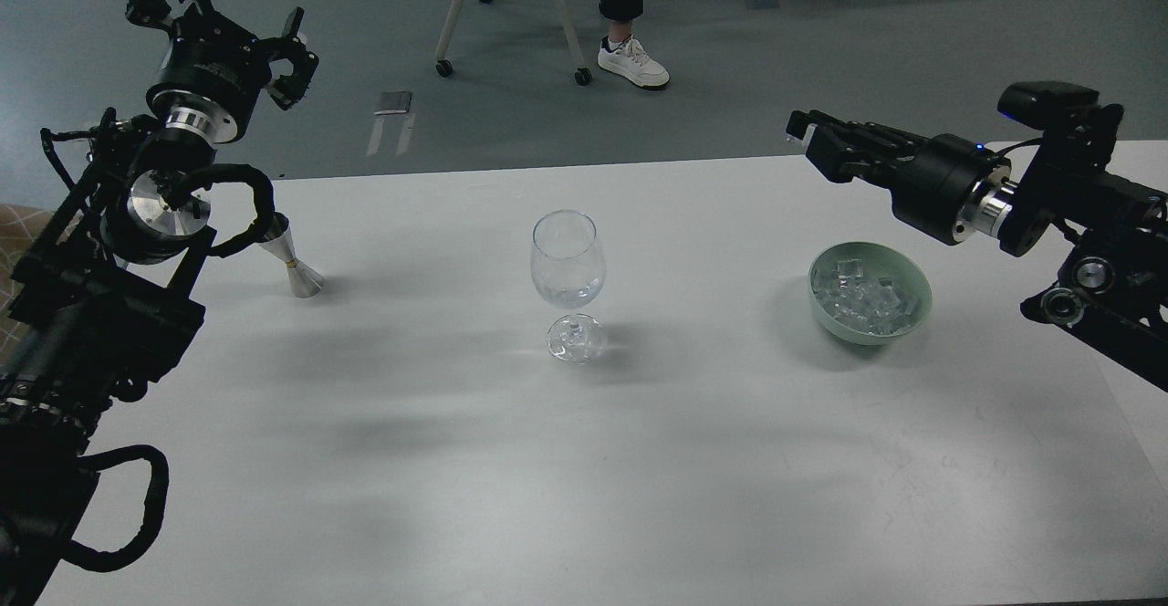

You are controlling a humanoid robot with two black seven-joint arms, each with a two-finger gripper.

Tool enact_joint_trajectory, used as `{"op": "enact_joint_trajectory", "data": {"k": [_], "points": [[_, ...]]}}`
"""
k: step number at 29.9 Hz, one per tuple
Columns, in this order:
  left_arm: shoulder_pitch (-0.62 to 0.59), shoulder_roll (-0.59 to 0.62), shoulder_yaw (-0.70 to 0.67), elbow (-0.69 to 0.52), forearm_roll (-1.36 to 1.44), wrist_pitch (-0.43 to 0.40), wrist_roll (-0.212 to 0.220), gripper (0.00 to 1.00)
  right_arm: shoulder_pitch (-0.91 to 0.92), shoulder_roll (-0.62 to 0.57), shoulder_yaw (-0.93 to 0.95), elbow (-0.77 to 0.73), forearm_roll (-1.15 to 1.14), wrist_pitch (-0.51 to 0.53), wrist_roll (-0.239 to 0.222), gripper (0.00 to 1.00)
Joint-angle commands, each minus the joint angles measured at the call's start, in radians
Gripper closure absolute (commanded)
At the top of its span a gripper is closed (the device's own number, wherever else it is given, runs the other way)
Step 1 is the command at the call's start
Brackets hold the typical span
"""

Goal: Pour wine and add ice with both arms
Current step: 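Move the right gripper over the wine glass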

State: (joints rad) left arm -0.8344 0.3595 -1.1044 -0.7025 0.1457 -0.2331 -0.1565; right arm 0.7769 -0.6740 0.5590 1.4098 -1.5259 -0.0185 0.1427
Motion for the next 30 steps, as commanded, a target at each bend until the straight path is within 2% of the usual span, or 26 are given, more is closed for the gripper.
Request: {"op": "enact_joint_trajectory", "data": {"k": [1,6,16,30], "points": [[0.001,0.012,0.000,0.000,0.000,0.000,0.000,0.03,0.036,0.060,-0.004,0.032,-0.005,0.002,-0.017,1.00],[0.003,0.015,-0.002,0.000,0.000,0.001,0.000,0.03,0.105,0.137,-0.017,0.037,-0.019,0.006,-0.066,1.00],[0.006,0.021,-0.002,0.000,0.000,0.000,-0.005,0.03,0.113,0.212,-0.119,0.037,-0.126,0.008,-0.069,1.00],[0.009,0.022,-0.003,0.000,-0.002,-0.002,-0.008,0.03,0.111,0.301,-0.136,0.006,-0.214,0.011,-0.069,1.00]]}}
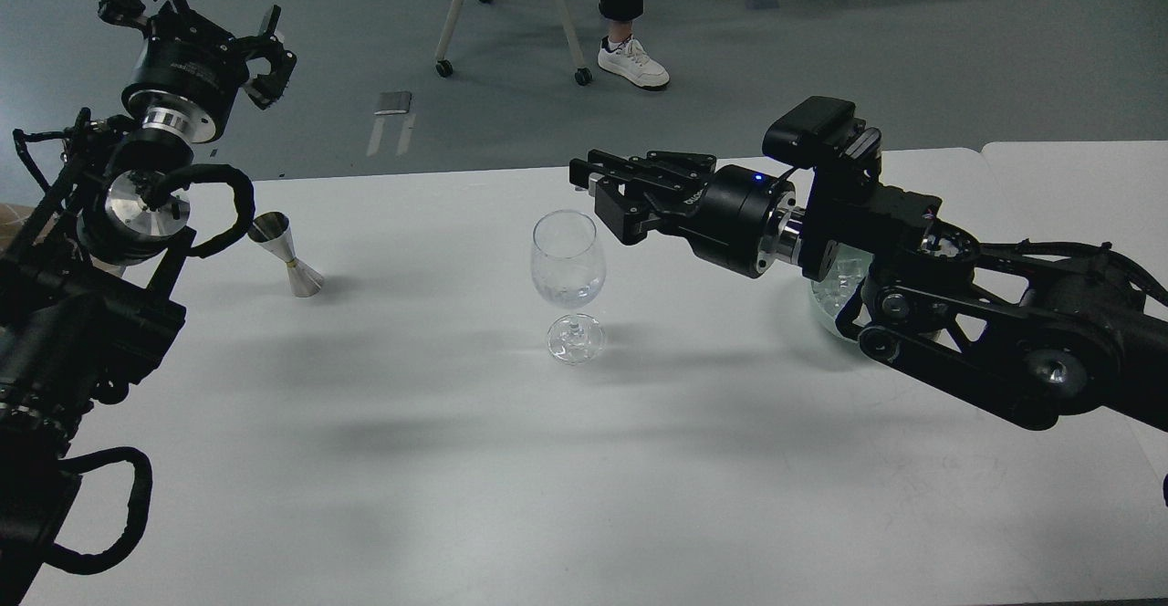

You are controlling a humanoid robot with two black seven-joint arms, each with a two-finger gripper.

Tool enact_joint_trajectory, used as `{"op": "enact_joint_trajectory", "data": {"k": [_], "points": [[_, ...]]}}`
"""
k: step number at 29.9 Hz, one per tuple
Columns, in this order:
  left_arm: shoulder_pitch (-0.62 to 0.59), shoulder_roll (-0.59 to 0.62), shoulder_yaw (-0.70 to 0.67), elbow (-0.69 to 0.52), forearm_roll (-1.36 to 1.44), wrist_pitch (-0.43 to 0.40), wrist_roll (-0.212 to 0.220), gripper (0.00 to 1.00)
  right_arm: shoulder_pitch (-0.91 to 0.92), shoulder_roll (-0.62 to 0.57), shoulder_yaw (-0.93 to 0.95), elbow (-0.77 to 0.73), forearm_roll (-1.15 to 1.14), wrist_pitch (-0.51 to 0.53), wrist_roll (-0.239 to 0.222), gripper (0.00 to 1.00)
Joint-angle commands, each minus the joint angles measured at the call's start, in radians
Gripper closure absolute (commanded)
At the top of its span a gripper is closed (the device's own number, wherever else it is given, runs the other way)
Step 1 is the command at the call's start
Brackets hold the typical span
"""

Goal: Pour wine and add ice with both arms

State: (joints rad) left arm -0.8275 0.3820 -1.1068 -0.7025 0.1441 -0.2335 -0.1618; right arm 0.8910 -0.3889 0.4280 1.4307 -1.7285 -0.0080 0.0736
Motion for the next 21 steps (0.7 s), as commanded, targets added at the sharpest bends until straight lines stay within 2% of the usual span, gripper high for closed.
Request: {"op": "enact_joint_trajectory", "data": {"k": [1,11,21], "points": [[0.002,0.000,-0.001,0.000,0.000,-0.001,-0.002,0.03,-0.001,0.022,-0.008,-0.019,-0.013,0.000,0.000,1.00],[0.004,0.015,-0.001,0.000,0.000,-0.001,-0.002,0.03,0.013,0.090,-0.014,-0.075,-0.013,0.002,0.000,1.00],[0.004,0.029,-0.004,0.000,0.000,-0.003,-0.001,0.03,0.008,0.087,-0.014,-0.078,-0.028,0.000,0.000,0.97]]}}
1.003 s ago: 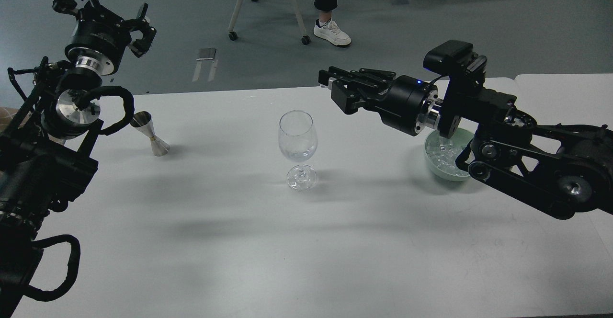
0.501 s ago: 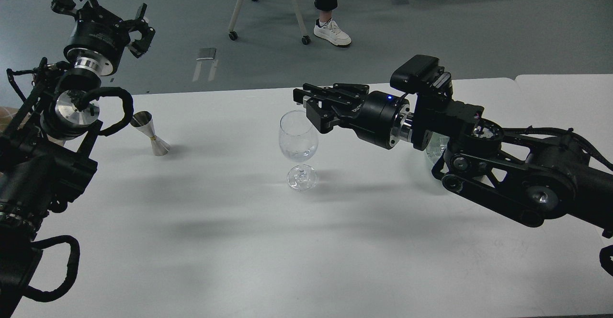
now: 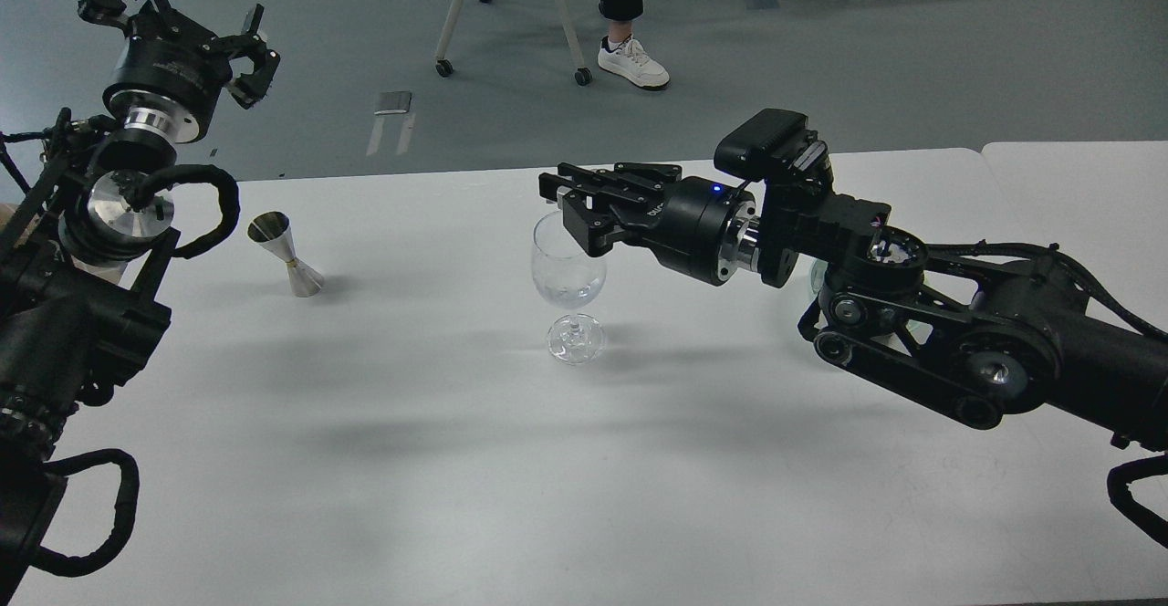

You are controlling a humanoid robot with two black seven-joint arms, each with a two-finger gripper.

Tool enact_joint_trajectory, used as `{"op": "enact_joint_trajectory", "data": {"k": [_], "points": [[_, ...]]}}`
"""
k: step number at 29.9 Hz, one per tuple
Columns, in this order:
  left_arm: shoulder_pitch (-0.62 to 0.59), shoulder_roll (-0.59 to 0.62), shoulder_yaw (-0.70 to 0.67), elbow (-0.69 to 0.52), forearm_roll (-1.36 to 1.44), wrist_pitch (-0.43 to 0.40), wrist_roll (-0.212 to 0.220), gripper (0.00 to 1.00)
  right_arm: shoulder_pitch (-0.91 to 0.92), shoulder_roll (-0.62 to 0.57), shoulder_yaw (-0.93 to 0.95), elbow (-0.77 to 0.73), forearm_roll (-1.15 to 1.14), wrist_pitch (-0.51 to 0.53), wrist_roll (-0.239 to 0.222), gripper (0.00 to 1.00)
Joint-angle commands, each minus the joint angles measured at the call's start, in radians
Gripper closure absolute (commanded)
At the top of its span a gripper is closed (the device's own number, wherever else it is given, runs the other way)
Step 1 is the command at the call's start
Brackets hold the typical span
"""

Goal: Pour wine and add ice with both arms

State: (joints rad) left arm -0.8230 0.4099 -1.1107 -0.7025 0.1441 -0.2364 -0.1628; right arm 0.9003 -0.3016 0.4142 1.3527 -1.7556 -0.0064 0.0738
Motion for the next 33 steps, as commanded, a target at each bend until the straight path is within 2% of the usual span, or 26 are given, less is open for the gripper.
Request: {"op": "enact_joint_trajectory", "data": {"k": [1,12,14,16,27,33], "points": [[-0.001,0.001,0.000,0.000,0.000,0.000,0.000,0.03,-0.004,-0.002,0.000,0.000,-0.001,-0.001,0.000,0.97],[-0.001,0.003,0.002,0.000,0.000,0.002,0.003,0.03,-0.004,-0.002,-0.002,-0.001,-0.002,-0.001,0.001,0.80],[-0.001,0.003,0.002,0.000,0.000,0.002,0.003,0.03,-0.004,-0.002,-0.002,-0.004,-0.002,-0.001,0.000,0.74],[-0.002,0.001,0.002,0.000,0.000,0.002,0.000,0.03,-0.004,-0.002,-0.002,-0.006,-0.004,0.000,0.000,0.64],[-0.002,0.001,0.002,0.000,0.000,0.002,-0.001,0.03,-0.004,-0.002,0.000,-0.015,-0.002,-0.001,0.000,0.57],[-0.002,0.003,0.002,0.000,0.000,0.002,-0.001,0.03,-0.001,-0.002,0.000,-0.014,-0.002,-0.001,0.001,0.56]]}}
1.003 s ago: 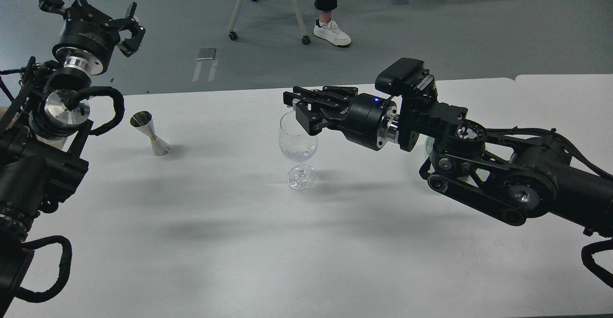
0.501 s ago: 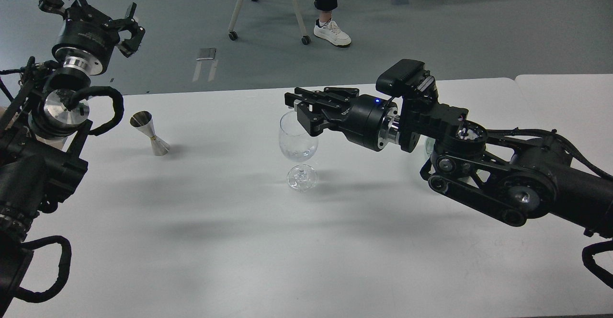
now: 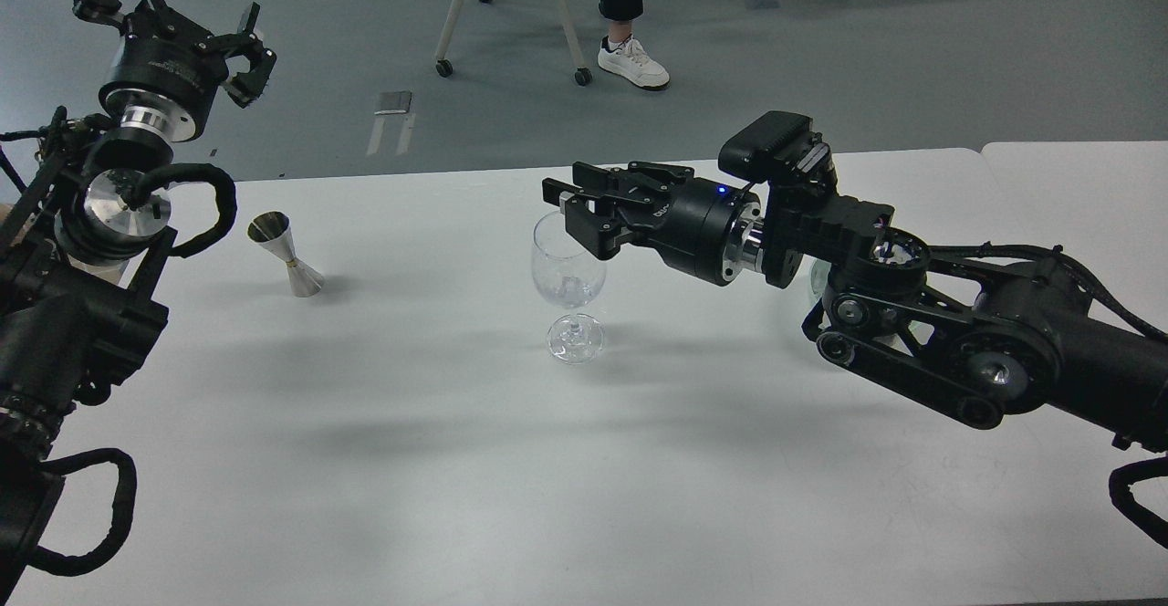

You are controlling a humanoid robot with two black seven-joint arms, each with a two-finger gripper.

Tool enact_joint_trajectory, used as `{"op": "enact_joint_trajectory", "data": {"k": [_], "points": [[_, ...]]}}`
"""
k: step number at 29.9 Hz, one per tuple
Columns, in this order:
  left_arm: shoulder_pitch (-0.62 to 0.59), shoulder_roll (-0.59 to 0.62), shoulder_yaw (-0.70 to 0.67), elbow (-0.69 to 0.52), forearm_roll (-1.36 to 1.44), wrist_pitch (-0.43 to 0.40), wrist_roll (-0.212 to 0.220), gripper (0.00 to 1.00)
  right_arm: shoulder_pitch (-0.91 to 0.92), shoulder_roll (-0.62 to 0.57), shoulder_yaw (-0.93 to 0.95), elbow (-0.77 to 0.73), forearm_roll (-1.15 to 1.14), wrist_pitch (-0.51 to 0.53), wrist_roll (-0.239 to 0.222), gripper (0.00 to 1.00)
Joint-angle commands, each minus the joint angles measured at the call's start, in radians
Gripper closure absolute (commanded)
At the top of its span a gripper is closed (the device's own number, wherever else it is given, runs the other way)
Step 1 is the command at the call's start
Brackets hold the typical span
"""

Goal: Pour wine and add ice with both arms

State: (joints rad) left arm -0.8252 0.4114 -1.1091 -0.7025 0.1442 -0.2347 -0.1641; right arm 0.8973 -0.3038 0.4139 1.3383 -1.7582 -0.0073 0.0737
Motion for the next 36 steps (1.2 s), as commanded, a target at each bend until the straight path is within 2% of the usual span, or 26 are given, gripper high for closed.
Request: {"op": "enact_joint_trajectory", "data": {"k": [1,2,4,5,7,8,13,19,23,25,29,33,36], "points": [[0.000,0.001,0.000,0.000,0.000,0.000,0.000,0.03,0.003,0.000,0.000,0.001,0.000,0.000,0.000,0.56],[0.000,0.001,0.000,0.000,0.000,0.000,0.000,0.03,0.003,0.002,0.002,0.002,0.000,0.000,0.001,0.56],[0.000,0.001,0.000,0.000,0.000,0.000,0.000,0.03,0.006,0.009,0.008,0.002,0.002,0.000,0.000,0.45],[0.001,0.001,0.000,0.000,0.000,0.000,-0.002,0.03,0.006,0.011,0.019,0.001,0.002,-0.006,0.000,0.30],[0.003,0.001,0.000,0.000,0.000,0.000,-0.005,0.03,0.008,0.012,0.035,-0.001,0.003,-0.010,0.000,0.07],[0.005,0.001,0.002,0.000,0.002,0.000,-0.006,0.03,0.006,0.014,0.067,-0.001,0.006,-0.011,0.000,0.03],[0.005,0.000,0.005,0.000,0.002,0.018,0.002,0.02,0.005,0.052,0.178,-0.014,0.019,-0.011,-0.003,0.00],[0.008,-0.003,0.015,0.000,0.003,0.020,0.005,0.02,-0.001,0.139,0.410,-0.063,0.055,-0.014,-0.014,0.00],[0.021,0.001,0.008,-0.002,0.003,-0.008,0.006,0.02,0.003,0.270,0.619,-0.175,0.283,-0.008,-0.008,0.00],[0.021,0.001,0.014,-0.002,0.003,-0.014,0.006,0.02,0.006,0.299,0.663,-0.191,0.363,-0.010,-0.008,0.00],[0.040,0.013,0.018,-0.002,0.006,-0.080,0.000,0.02,0.012,0.304,0.759,-0.182,0.538,-0.016,-0.003,0.00],[0.043,0.015,0.020,-0.002,0.008,-0.092,-0.005,0.02,0.012,0.304,0.864,-0.192,0.627,-0.016,-0.014,0.00],[0.044,0.015,0.020,0.000,0.008,-0.092,-0.003,0.02,0.057,0.304,0.919,-0.303,0.802,-0.017,-0.017,0.00]]}}
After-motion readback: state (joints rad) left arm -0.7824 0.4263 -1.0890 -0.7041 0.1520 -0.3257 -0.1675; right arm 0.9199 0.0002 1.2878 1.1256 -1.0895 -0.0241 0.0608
